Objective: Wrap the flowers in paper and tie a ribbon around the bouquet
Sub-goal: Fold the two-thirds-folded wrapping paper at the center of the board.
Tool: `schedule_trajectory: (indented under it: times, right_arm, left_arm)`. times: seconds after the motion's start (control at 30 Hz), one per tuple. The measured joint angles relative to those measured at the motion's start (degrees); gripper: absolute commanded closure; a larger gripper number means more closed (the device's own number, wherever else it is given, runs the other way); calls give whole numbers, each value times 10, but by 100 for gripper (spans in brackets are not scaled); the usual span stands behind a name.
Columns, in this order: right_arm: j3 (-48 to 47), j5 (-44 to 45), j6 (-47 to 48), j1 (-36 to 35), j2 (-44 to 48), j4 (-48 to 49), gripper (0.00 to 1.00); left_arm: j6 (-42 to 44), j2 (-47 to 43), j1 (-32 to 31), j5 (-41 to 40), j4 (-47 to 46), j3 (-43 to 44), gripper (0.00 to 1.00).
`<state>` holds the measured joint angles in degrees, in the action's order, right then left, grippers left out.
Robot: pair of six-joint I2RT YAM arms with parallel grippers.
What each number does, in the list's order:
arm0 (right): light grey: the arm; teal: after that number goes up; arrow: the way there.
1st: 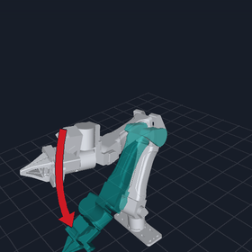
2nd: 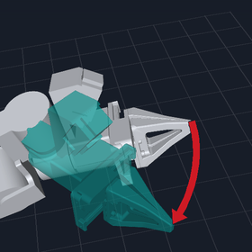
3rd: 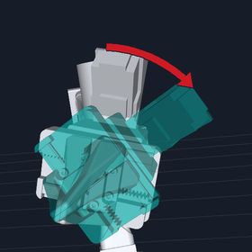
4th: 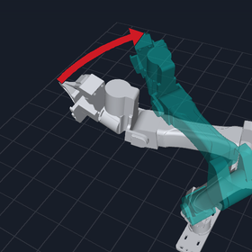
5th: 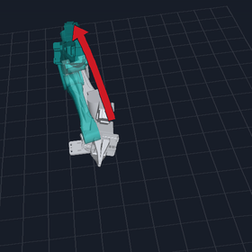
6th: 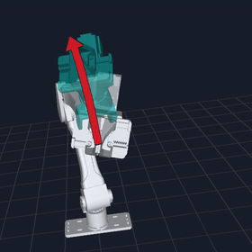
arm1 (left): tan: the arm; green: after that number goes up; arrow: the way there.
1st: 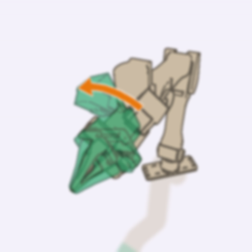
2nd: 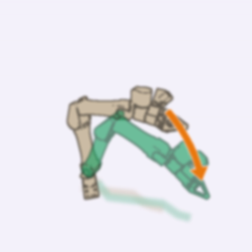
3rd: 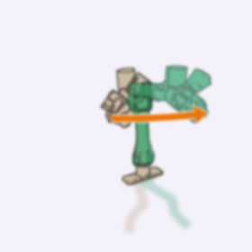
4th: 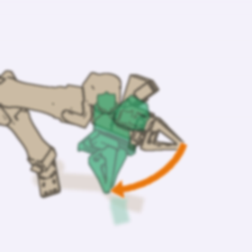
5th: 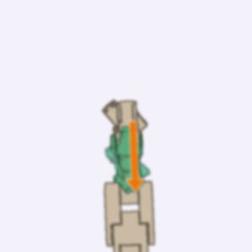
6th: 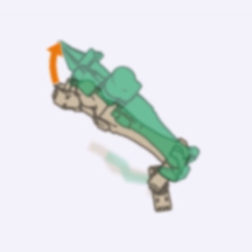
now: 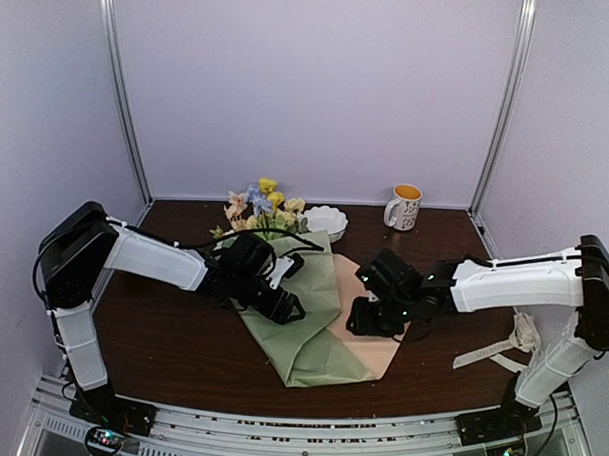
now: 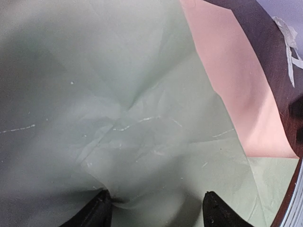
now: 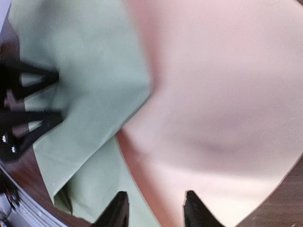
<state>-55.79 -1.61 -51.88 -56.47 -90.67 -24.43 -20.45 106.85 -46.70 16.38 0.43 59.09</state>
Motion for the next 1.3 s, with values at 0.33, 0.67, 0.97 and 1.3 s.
schedule_trajectory:
  times: [0.33, 0.67, 0.97, 1.3]
  right_arm:
    - [91, -23, 54, 236, 62, -34, 17]
    - [170, -31, -95, 115, 211, -96, 16]
    - [228, 15, -438, -103, 243, -20, 15]
    - [219, 15, -579, -152, 131, 85, 27]
  left_arm:
    - [9, 29, -5, -23, 19, 33, 30]
    - [10, 43, -5, -25, 34, 42, 30]
    - [10, 44, -5, -27, 37, 42, 30]
    - [10, 44, -5, -27, 42, 45, 30]
